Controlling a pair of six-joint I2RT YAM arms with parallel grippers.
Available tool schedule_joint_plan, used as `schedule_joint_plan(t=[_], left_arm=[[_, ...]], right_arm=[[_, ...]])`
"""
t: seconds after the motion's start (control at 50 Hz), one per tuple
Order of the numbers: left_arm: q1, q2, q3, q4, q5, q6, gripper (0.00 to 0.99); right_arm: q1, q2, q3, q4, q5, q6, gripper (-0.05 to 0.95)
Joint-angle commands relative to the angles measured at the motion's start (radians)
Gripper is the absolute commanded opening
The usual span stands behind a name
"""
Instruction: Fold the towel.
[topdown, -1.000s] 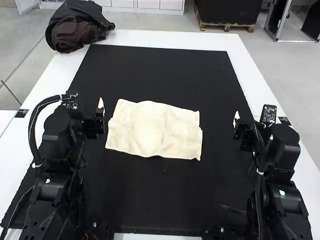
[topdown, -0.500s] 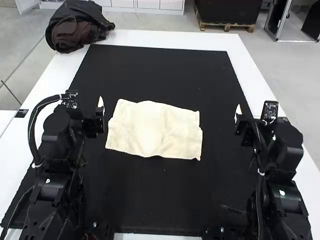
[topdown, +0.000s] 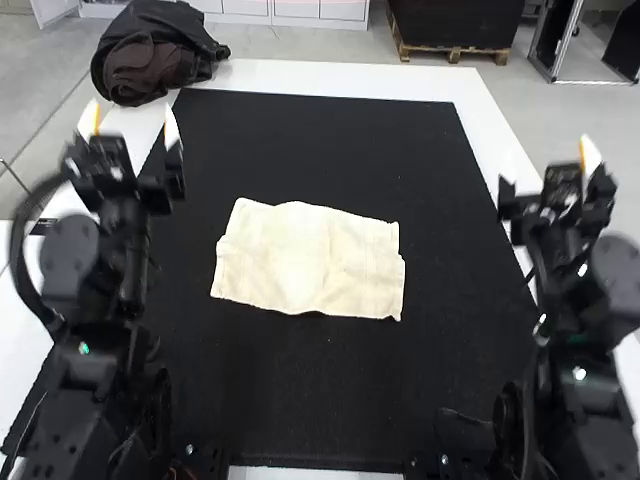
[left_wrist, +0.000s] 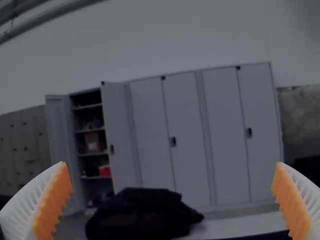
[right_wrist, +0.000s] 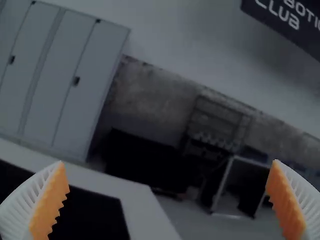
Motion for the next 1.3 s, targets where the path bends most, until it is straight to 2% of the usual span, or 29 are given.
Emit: schedule_joint_plan(t=[0.0, 0.08, 0.16, 0.24, 0.32, 0.4, 0.48, 0.56, 0.78, 0.82, 0.88, 1.0, 1.1, 1.28], left_arm=[[-0.006, 0.166, 0.162, 0.009, -0.031, -0.017, 0.936], [-0.012, 0.356, 0.271, -0.005, -0.029, -0.035, 0.938], [-0.006, 0.545, 0.375, -0.012, -0.02, -0.043, 0.938], [-0.001, 0.718, 0.475, -0.069, -0.02, -0.043, 0.936], [0.0, 0.868, 0.552, -0.152, -0.018, -0.041, 0.939], [0.003, 0.996, 0.605, -0.243, 0.04, -0.041, 0.946], [0.014, 1.072, 0.613, -0.281, 0.054, -0.041, 0.959], [0.02, 1.115, 0.599, -0.289, 0.054, -0.041, 0.959], [0.022, 1.204, 0.541, -0.321, 0.055, -0.041, 0.962], [0.022, 1.229, 0.536, -0.33, 0.063, -0.047, 0.962], [0.026, 1.255, 0.533, -0.347, 0.118, -0.075, 0.962], [0.052, 1.28, 0.535, -0.356, 0.13, -0.086, 0.961], [0.066, 1.307, 0.546, -0.356, 0.132, -0.086, 0.961], [0.08, 1.379, 0.57, -0.358, 0.199, -0.095, 0.961]], right_arm=[[-0.014, 0.197, 0.182, -0.003, 0.024, 0.148, 0.91], [-0.014, 0.401, 0.3, -0.017, 0.0, 0.269, 0.9], [-0.017, 0.591, 0.412, -0.033, -0.013, 0.334, 0.9], [-0.027, 0.772, 0.495, -0.06, -0.039, 0.4, 0.9], [-0.039, 0.922, 0.53, -0.063, -0.086, 0.415, 0.9], [-0.05, 1.063, 0.55, -0.064, -0.126, 0.44, 0.9], [-0.05, 1.175, 0.553, -0.095, -0.214, 0.481, 0.9], [-0.045, 1.258, 0.547, -0.13, -0.286, 0.481, 0.9], [-0.004, 1.303, 0.539, -0.202, -0.335, 0.443, 0.9], [0.013, 1.304, 0.546, -0.222, -0.333, 0.42, 0.91], [0.044, 1.304, 0.549, -0.233, -0.316, 0.414, 0.91], [0.098, 1.309, 0.552, -0.247, -0.266, 0.384, 0.91], [0.144, 1.341, 0.564, -0.248, -0.258, 0.375, 0.9], [0.188, 1.458, 0.607, -0.264, -0.258, 0.384, 0.9]])
